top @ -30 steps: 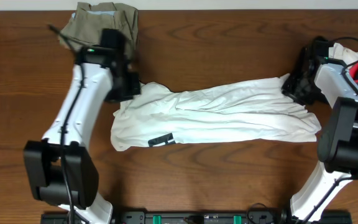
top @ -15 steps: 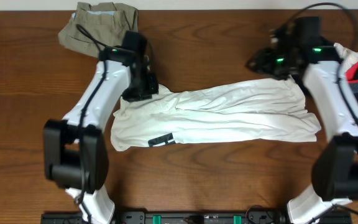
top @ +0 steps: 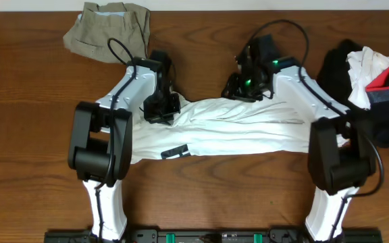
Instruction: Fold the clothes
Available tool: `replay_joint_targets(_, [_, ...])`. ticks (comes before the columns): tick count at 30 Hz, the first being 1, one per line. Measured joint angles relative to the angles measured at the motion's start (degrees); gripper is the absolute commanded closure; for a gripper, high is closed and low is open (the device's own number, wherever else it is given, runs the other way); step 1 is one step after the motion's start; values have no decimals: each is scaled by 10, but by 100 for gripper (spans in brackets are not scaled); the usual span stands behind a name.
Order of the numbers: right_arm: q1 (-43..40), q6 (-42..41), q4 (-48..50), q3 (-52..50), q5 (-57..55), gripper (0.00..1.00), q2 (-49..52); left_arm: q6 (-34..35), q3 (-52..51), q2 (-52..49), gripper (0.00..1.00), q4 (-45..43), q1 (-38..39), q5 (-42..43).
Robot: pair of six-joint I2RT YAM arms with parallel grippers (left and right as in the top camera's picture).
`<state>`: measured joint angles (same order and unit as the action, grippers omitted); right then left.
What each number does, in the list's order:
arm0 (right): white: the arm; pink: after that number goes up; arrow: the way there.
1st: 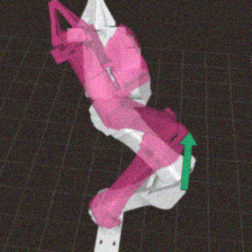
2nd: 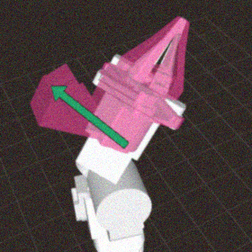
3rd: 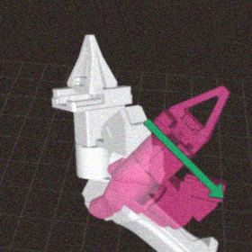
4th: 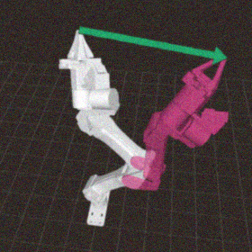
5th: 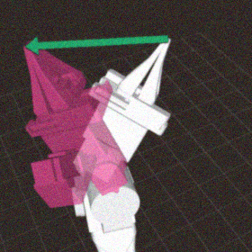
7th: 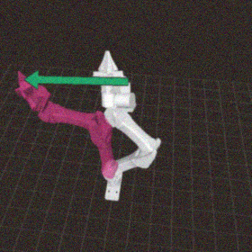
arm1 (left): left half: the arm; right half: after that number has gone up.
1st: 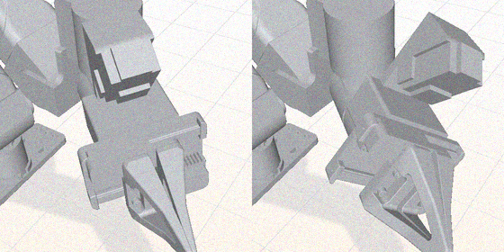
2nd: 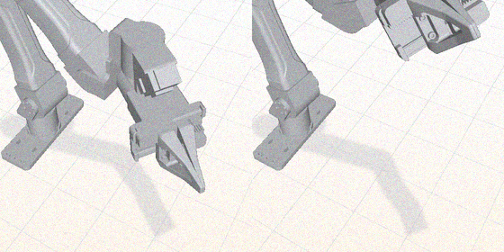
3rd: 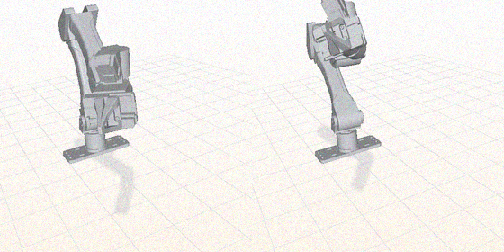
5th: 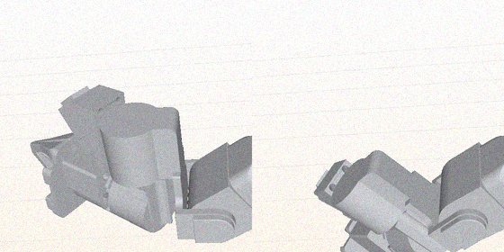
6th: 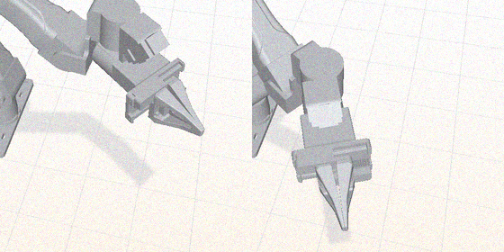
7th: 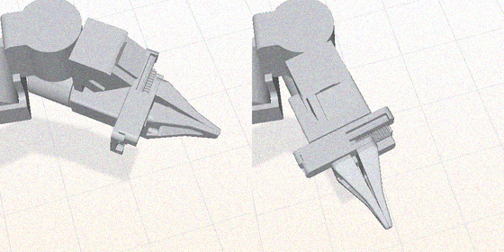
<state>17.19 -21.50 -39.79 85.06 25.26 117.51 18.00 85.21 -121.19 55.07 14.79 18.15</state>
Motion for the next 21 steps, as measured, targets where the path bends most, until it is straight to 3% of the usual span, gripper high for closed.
replay_joint_targets(11, [-2,-31,-70,-1,-99,63,40,0,-6,-4,94,7,-12,-8])
replay_joint_targets(21, [-26,-36,-138,3,-139,63,39,-4,-12,-4,94,19,-108,10])
